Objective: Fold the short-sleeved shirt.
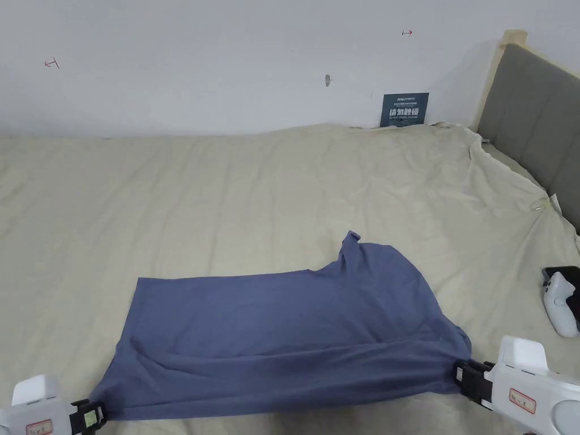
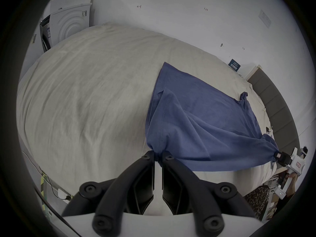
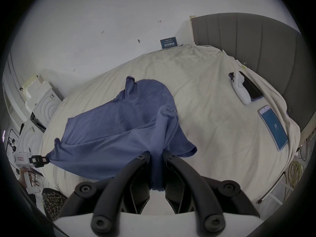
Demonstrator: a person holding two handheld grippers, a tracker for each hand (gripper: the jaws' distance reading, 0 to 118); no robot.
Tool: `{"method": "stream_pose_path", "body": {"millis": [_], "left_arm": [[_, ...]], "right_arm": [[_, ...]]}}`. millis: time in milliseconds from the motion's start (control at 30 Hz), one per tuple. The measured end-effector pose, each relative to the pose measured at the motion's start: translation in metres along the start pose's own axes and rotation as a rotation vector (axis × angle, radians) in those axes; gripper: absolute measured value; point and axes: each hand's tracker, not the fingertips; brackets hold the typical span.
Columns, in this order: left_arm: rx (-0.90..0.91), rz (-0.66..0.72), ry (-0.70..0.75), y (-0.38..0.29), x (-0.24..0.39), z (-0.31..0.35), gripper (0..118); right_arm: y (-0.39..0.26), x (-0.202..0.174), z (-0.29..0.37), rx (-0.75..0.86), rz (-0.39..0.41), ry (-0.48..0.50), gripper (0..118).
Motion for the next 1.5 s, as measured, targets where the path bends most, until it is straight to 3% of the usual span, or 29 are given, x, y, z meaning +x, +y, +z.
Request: {"method": "stream_pose_path", "body": {"millis": [433,567,633,733,767,800,1067,1200,1267,1300,1333,1367,1400,1500], "left_arm": [[-0.069,-0.137,0.144,-0.047,-0.007,-0.047,5],[-0.065,-0.176,0.178,-0.048,0.001,-0.047,7],[-0.062,-0.166,0.179,-0.046,0.003,-0.043,21],[-0.014,-0.163,0.162,-0.041,0.007,-0.030,73],[0.016,-0.153,0.163,-0.037,0.011,-0.022,88],[0.059,-0.139,0.159,-0.031,0.015,-0.013,94],[0.461,-0.226,0.102,0.018,0.071,0.078,94],[0.629,-0.268,0.100,0.031,0.099,0.110,88],[0.698,-0.282,0.082,0.032,0.109,0.118,72],[0.724,-0.291,0.079,0.032,0.114,0.122,59],[0.741,-0.301,0.069,0.032,0.117,0.124,41],[0.753,-0.305,0.060,0.032,0.120,0.125,17],[0.757,-0.307,0.045,0.033,0.122,0.124,3],[0.739,-0.303,-0.021,0.034,0.124,0.123,0]], "right_arm": [[-0.063,-0.005,-0.039,-0.155,-0.028,-0.116,11],[-0.057,-0.009,-0.036,-0.153,0.014,-0.136,12],[-0.054,-0.011,-0.033,-0.154,0.013,-0.143,20],[-0.039,-0.022,-0.018,-0.132,0.034,-0.167,68],[-0.032,-0.027,-0.006,-0.074,0.049,-0.152,76],[-0.023,-0.036,0.009,-0.026,0.059,-0.144,76],[0.044,-0.082,0.099,0.372,0.162,-0.077,76],[0.059,-0.098,0.122,0.485,0.195,-0.052,76],[0.061,-0.103,0.128,0.531,0.200,-0.049,70],[0.062,-0.105,0.130,0.554,0.205,-0.046,59],[0.062,-0.106,0.129,0.582,0.215,-0.051,41],[0.061,-0.107,0.129,0.605,0.216,-0.061,10],[0.061,-0.109,0.129,0.622,0.233,-0.082,0],[0.061,-0.111,0.129,0.649,0.198,-0.021,0]]}}
